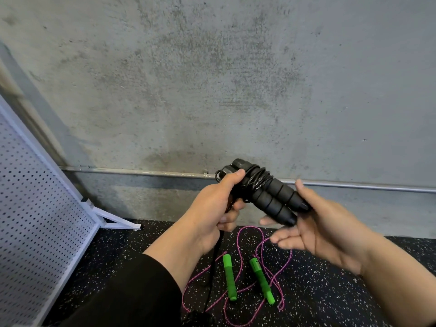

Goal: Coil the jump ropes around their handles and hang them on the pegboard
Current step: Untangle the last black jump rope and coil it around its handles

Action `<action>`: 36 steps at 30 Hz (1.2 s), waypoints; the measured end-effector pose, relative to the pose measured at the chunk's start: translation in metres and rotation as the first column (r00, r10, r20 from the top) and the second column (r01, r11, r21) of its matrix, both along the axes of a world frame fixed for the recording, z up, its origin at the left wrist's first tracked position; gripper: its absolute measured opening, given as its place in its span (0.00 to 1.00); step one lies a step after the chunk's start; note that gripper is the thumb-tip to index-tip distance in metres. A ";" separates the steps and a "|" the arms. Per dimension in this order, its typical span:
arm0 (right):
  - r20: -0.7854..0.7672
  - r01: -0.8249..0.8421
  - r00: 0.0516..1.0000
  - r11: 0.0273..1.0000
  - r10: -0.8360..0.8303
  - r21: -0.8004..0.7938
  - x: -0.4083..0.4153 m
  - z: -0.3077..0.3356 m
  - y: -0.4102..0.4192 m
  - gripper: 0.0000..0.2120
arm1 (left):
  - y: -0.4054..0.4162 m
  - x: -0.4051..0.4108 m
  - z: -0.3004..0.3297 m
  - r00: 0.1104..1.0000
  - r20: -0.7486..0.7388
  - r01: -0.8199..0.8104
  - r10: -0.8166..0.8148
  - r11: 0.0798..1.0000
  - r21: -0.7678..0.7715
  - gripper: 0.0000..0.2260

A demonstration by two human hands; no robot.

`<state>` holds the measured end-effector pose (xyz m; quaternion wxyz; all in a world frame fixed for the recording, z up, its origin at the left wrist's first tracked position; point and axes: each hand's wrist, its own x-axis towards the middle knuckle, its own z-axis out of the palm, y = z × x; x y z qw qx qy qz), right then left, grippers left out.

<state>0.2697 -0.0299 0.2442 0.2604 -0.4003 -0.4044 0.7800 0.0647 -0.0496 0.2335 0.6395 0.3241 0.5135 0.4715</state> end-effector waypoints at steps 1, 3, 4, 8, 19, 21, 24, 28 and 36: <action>-0.053 -0.046 0.998 0.998 0.043 -0.052 0.001 -0.001 0.000 0.26 | 0.000 0.000 0.000 1.000 -0.003 -0.001 0.001 1.000 0.003 0.17; -0.112 -0.050 0.993 0.996 0.041 -0.078 0.002 -0.003 0.001 0.24 | 0.001 0.000 -0.001 1.000 -0.001 -0.002 0.002 1.000 0.002 0.17; -0.113 -0.019 0.993 0.999 0.013 -0.050 0.002 -0.003 0.002 0.24 | 0.001 0.000 -0.002 1.000 0.009 -0.002 0.002 1.000 0.000 0.17; 0.007 0.152 0.987 0.959 -0.158 0.241 -0.002 -0.003 0.002 0.16 | 0.002 0.000 -0.003 0.999 0.044 0.032 -0.031 0.999 -0.017 0.20; 0.482 -0.178 0.746 0.560 -0.460 0.809 -0.003 -0.017 0.006 0.20 | 0.001 0.005 -0.007 0.997 0.028 0.069 -0.066 0.990 -0.127 0.44; 0.544 -0.254 0.693 0.545 -0.473 0.799 0.000 -0.019 0.008 0.22 | 0.001 0.005 -0.007 0.998 0.026 0.056 -0.054 0.991 -0.120 0.44; 0.603 -0.380 0.648 0.488 -0.466 0.786 -0.002 -0.020 0.006 0.24 | 0.000 0.006 -0.008 0.999 0.002 0.033 -0.034 0.991 -0.130 0.35; 0.576 -0.474 0.616 0.332 -0.537 0.816 -0.011 -0.023 0.002 0.27 | -0.001 0.005 -0.012 0.998 -0.046 -0.050 0.044 0.990 -0.132 0.23; 0.390 0.024 0.828 0.721 -0.402 0.692 -0.012 -0.005 -0.003 0.12 | 0.001 0.003 -0.008 0.998 -0.053 -0.046 0.045 0.999 -0.009 0.17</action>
